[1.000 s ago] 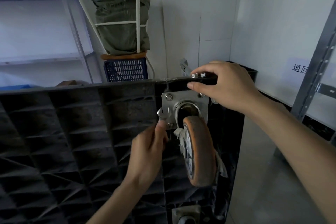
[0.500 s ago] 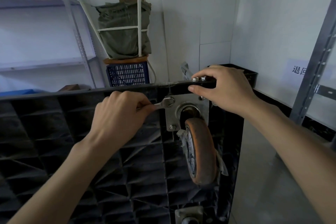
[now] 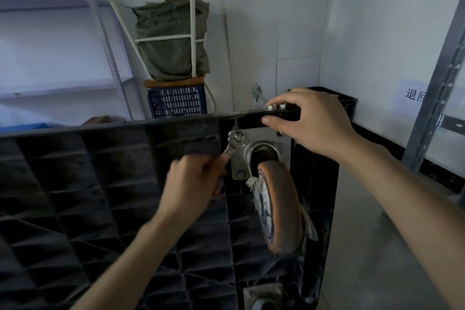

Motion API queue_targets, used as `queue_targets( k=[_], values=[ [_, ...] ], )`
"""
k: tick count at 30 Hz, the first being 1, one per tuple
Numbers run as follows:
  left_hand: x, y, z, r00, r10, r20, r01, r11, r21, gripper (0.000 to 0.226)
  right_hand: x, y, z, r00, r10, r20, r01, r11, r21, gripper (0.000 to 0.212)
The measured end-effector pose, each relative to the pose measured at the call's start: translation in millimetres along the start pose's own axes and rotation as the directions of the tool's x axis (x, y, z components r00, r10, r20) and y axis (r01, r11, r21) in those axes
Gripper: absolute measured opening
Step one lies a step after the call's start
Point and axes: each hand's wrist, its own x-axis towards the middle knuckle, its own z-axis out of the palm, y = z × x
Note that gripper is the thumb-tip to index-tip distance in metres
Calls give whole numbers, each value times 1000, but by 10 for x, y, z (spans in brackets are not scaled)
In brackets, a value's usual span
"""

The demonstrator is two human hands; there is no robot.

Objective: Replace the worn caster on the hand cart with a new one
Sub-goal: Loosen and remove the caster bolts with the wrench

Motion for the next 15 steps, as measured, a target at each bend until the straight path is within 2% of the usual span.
queue_targets(
  k=[5, 8, 11, 13, 15],
  values=[
    [-144, -11, 270, 997, -71, -4, 67, 954, -292, 41, -5, 3, 5, 1000, -1, -2, 1, 1000, 2, 33],
    [-233, -11, 247, 998, -63, -13, 54, 938, -343, 41, -11, 4, 4, 1000, -6, -6, 6, 1000, 4, 32],
    [-291, -30, 113, 998, 3, -68, -18, 975, -220, 45, -13, 2, 6, 1000, 0, -7, 0, 1000, 3, 32],
    [-255, -58, -51, 993, 69, -92, -71, 997, -28, 49, -8, 1, 12, 1000, 2, -7, -2, 1000, 2, 31],
    [-176, -54, -233, 984, 147, -103, -122, 967, 223, 49, -2, 3, 15, 1000, 5, -6, -5, 1000, 2, 31]
  ],
)
